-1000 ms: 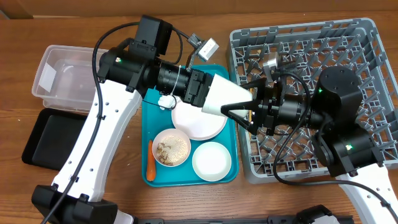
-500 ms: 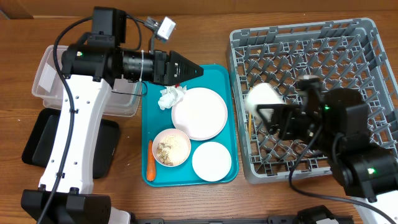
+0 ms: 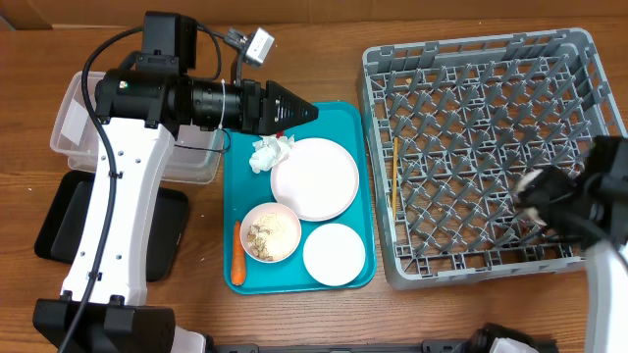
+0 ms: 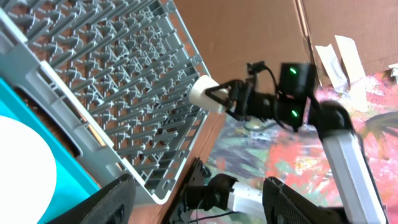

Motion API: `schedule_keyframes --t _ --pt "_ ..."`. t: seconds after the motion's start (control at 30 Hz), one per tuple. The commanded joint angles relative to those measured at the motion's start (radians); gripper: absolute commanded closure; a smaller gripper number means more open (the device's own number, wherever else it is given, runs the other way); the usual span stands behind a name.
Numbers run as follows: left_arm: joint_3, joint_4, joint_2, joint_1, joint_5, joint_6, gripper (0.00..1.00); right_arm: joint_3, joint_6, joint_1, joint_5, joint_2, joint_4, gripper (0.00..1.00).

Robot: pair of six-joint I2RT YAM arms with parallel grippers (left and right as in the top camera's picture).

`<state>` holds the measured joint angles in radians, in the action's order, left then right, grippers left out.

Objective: Sort waste into correct bins and load items into the dishwasher
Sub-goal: 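Carry the cup with the right gripper and place it in the dish rack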

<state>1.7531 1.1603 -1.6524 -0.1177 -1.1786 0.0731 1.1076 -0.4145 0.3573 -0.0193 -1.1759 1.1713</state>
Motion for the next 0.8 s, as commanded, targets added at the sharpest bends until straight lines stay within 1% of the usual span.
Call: schedule_keyframes --t 0.0,0.03,0.1,0.13,0.17,0.23,0.3,0.5,0.57,0.67,0.77 --pt "0.011 0.017 -0.002 -0.001 0.027 -0.029 0.33 0.019 -0.001 0.046 -0.005 -0.1 -0.015 0.43" --pt "0.011 0.024 -0.002 -0.001 0.044 -0.029 0.33 0.019 -0.001 0.05 0.01 -0.131 -0.018 0.43" --pt "0.011 0.049 -0.001 -0.001 0.087 -0.042 0.33 0.019 -0.001 0.051 0.022 -0.186 -0.018 0.3" --pt "0.011 0.064 -0.001 -0.001 0.106 -0.053 0.34 0.019 0.002 0.051 0.021 -0.206 -0.021 0.22" --pt "0.011 0.077 0.0 -0.001 0.134 -0.053 0.36 0.02 0.002 0.051 0.021 -0.22 -0.021 0.16" --pt "0.011 0.103 0.002 -0.003 0.2 -0.058 0.37 0.021 0.002 0.051 0.025 -0.233 -0.02 0.07" --pt "0.011 0.122 0.008 -0.013 0.276 -0.059 0.38 0.035 0.003 0.051 0.037 -0.23 -0.009 0.0" --pt "0.01 0.14 0.024 -0.078 0.486 -0.059 0.38 0.167 0.009 0.047 0.081 -0.196 0.089 0.0" --pt "0.01 0.146 0.024 -0.125 0.604 -0.052 0.38 0.216 0.065 0.035 0.163 -0.171 0.114 0.0" --pt "0.006 0.152 0.023 -0.219 0.832 -0.001 0.38 0.261 0.144 0.002 0.312 -0.115 0.116 0.0" --pt "-0.016 0.145 0.02 -0.312 1.112 0.13 0.36 0.27 0.177 -0.037 0.408 -0.048 0.095 0.0"
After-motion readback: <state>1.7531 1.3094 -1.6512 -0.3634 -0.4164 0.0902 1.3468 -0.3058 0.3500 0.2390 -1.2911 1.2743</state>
